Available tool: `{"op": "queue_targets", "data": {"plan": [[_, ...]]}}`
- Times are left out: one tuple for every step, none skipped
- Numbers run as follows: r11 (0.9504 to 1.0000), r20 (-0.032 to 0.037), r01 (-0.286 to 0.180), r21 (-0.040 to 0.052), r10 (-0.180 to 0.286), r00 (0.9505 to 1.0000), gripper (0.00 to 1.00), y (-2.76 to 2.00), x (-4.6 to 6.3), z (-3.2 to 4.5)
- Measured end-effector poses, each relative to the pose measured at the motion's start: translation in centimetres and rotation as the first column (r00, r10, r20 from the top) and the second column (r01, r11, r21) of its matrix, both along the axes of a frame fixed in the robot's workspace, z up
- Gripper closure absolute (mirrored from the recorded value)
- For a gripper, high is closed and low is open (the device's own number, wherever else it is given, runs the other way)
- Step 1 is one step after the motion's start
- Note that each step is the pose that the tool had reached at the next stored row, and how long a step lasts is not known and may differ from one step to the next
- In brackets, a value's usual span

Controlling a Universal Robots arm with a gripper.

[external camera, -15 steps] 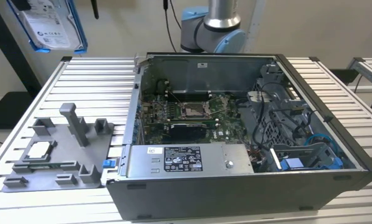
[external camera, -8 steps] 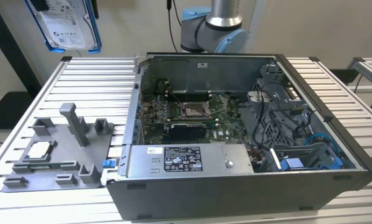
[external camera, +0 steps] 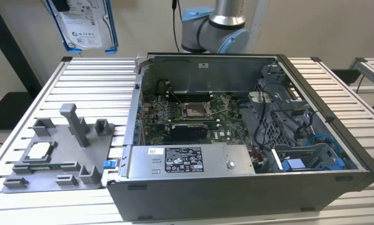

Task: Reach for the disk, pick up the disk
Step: 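Pick up the disk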

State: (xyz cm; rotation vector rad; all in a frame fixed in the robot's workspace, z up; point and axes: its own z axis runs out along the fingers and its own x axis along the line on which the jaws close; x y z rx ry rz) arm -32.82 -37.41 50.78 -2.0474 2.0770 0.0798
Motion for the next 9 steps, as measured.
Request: {"op": "queue_targets", "data": {"plan": [[1.0000,-0.0007,0.000,0.0000,0.000,1.0000,1.00,0.00,0.5,0.00],[1.0000,-0.0013,0.000,0.0000,0.000,1.0000,1.00,0.00,0.9,0.00],[1.0000,-0.0023,0.000,0.0000,0.000,1.0000,1.00,0.00,1.4,0.00],[1.0000,-0.0031,0.000,0.0000,0.000,1.0000,1.00,0.00,1.8,0.00],[1.0000,-0.0039,0.000,0.0000,0.000,1.0000,1.00,0.00,2.3,0.00],[1.0000,-0.0049,0.000,0.0000,0.000,1.0000,1.00,0.00,2.7,0.00],[1.0000,-0.0059,0.000,0.0000,0.000,1.0000,1.00,0.00,3.2,0.00],[1.0000,-0.0069,0.000,0.0000,0.000,1.0000,1.00,0.00,3.6,0.00],[1.0000,-0.0079,0.000,0.0001,0.000,1.0000,1.00,0.00,4.1,0.00]]}}
